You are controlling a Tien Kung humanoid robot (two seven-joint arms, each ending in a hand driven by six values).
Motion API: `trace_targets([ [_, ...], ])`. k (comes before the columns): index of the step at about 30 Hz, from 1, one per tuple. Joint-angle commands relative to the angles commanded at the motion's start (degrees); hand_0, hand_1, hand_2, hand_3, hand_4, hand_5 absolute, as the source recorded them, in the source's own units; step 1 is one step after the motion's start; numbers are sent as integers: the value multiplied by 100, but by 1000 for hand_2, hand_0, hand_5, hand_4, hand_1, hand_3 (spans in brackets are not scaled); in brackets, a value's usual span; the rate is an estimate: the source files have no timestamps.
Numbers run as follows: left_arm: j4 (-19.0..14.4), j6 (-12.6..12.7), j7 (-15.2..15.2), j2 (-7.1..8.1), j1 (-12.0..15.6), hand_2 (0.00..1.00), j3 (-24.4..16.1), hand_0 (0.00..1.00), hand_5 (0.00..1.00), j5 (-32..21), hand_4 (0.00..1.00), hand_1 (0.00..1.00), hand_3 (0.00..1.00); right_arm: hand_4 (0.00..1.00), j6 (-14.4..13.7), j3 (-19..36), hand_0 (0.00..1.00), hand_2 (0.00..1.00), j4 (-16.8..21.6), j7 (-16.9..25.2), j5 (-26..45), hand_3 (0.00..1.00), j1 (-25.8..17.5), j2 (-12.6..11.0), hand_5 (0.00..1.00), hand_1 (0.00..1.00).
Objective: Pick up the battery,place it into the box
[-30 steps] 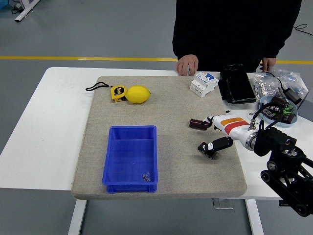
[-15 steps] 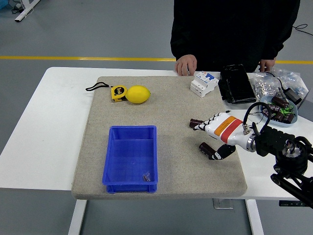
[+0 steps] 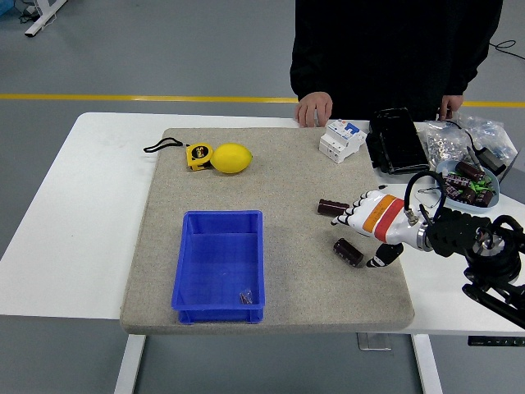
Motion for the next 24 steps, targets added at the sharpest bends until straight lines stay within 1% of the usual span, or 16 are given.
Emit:
trace_targets([
  [1, -1, 2, 0, -1, 0, 678, 9, 720, 541, -15, 632, 679, 585, 998, -25, -30, 666, 750, -12, -4, 0, 857, 0, 11, 292, 676],
  [2, -1, 4, -2, -2, 1, 678, 18, 720, 541, -31, 632, 678, 585, 998, -40, -48, 652, 735, -17, -5, 0, 833, -3, 19, 292, 661],
  [7, -1, 5, -3, -7, -1, 678, 25, 720, 541, -44, 632, 678, 585, 998, -101, -137, 652, 735, -27, -16, 0, 833, -4, 73, 292, 661],
  [8, -1, 6, -3, -8, 0, 679, 26, 721, 543, -47, 633, 680, 585, 989, -118, -157, 634, 711, -33, -17, 0, 803, -1, 85, 294, 630],
  [9, -1, 6, -3, -9, 0, 679, 26, 721, 543, -48, 633, 680, 585, 989, -131, -169, 634, 711, -40, -17, 0, 803, 1, 92, 294, 630],
  [13, -3, 2, -5, -15, 2, 679, 52, 721, 543, -68, 633, 680, 585, 989, -218, -264, 634, 711, -140, -13, 0, 803, 14, 134, 294, 630],
  [14, -3, 1, -6, -16, 3, 680, 59, 720, 543, -76, 634, 679, 586, 972, -229, -287, 611, 689, -170, -13, 0, 770, 16, 141, 289, 605],
  [19, -4, 2, -9, -23, 3, 680, 91, 720, 543, -113, 634, 679, 586, 972, -288, -342, 611, 689, -304, 2, 0, 770, 6, 154, 289, 605],
  [20, -4, 2, -13, -24, 4, 680, 100, 720, 543, -125, 633, 680, 586, 934, -321, -344, 580, 672, -322, 2, 3, 713, 5, 153, 282, 588],
  [24, -3, -2, -14, -26, 2, 680, 100, 720, 543, -114, 633, 680, 586, 934, -424, -349, 580, 672, -329, 11, 20, 713, 5, 160, 282, 588],
])
